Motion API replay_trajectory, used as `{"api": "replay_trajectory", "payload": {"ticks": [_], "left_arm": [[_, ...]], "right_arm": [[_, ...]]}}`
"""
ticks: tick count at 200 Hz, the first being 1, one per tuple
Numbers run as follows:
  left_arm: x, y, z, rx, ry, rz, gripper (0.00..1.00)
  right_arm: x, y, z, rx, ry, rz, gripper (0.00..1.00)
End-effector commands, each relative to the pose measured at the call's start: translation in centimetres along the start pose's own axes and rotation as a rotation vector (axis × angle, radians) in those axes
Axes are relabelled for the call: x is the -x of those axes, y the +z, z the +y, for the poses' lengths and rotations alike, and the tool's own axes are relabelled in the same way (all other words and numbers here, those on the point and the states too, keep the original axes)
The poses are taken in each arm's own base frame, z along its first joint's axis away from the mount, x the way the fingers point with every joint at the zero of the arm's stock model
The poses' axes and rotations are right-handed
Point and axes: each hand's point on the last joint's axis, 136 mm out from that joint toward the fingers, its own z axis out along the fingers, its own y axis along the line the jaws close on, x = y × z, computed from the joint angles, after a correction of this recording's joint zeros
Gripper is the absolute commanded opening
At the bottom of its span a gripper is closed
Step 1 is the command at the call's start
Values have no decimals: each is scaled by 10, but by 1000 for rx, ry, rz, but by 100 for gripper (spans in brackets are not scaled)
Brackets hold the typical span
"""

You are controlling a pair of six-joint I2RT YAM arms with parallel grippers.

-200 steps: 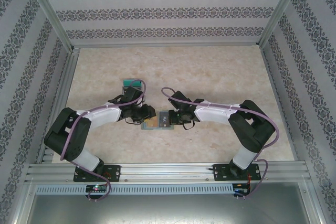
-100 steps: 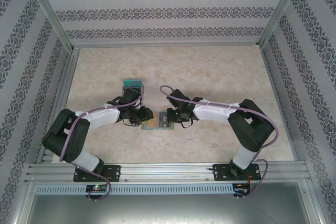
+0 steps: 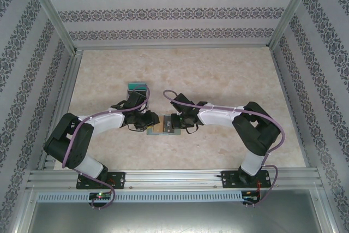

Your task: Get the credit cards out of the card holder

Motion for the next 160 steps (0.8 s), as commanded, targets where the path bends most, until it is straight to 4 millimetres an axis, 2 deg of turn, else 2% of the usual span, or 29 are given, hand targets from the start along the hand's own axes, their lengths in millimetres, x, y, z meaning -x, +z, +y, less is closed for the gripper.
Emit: {"api": "replay_trajectory", "payload": {"ticks": [1,48,89,114,142,160], "left_arm": [[-8,5,15,30,-21,34,35],[-3,-4,4,10,2,17,36],[6,-18,-27,-97,37,-18,36],[5,-13,-39,-178,28,3,35],[3,-2,-36,-185,13,21,33],[2,3,-37,-196,8,34,27]], "right_arm": [[-5,7,3,-1,-15,32,8],[-5,7,3,-7,-14,31,8],[-3,7,0,-19,-14,22,9],[-1,7,1,-18,-17,20,9],[-1,7,0,-20,-17,17,9],[1,7,0,-21,-19,15,9]]}}
